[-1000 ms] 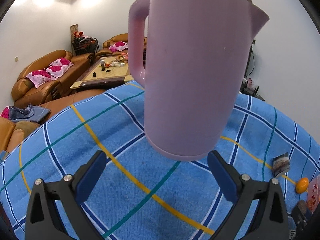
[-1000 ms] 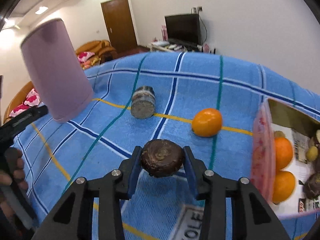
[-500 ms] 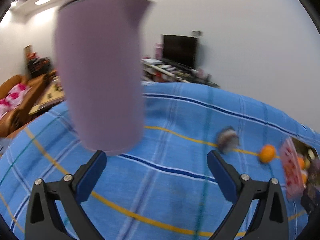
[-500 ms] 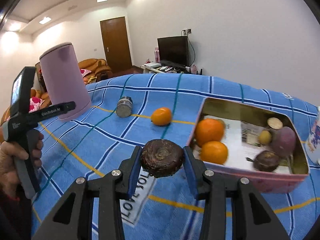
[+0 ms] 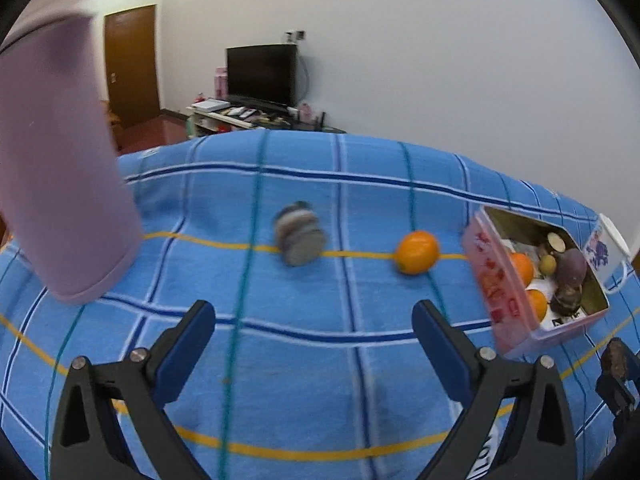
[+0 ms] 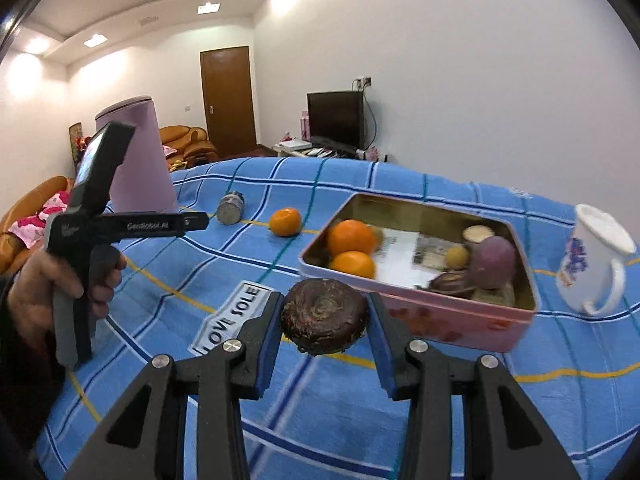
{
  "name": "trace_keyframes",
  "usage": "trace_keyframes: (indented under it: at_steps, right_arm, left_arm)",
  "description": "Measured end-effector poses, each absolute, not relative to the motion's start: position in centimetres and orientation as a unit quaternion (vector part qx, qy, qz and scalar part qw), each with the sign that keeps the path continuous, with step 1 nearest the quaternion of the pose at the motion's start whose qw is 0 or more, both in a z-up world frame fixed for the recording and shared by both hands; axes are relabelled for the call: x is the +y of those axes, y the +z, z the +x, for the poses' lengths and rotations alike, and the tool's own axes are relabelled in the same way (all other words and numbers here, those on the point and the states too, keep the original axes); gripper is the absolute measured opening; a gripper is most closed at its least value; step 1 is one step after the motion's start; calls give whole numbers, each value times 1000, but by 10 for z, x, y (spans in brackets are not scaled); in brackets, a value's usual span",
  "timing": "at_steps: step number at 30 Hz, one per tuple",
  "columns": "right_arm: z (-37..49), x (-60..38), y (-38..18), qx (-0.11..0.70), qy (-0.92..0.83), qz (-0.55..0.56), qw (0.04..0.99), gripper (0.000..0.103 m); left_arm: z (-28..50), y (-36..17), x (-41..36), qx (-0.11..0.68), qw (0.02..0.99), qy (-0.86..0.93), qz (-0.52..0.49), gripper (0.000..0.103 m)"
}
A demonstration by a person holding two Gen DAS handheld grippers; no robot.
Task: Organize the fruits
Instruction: 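Lift the dark brown fruit with the right tool while the left tool moves toward the orange, then grasp the orange on the cloth with the left tool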
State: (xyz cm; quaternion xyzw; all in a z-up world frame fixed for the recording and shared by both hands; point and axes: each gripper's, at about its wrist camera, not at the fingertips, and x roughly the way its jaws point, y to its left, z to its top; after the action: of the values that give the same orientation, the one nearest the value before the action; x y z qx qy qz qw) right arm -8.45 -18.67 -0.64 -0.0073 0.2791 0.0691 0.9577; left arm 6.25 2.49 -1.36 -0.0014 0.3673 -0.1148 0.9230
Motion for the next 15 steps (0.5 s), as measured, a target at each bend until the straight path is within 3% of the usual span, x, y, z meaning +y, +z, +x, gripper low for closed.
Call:
trace_keyframes:
  at_steps: [4,15]
  right_arm:
    - [-90,-196,-3,268,64,-4,961,43]
    - [-89,-210,-1,270,75,22,960,43]
  left_arm:
    - [72,-13,-7,374,919,-122,33,93]
    - [116,-24,-59,396,909,-117,55,88]
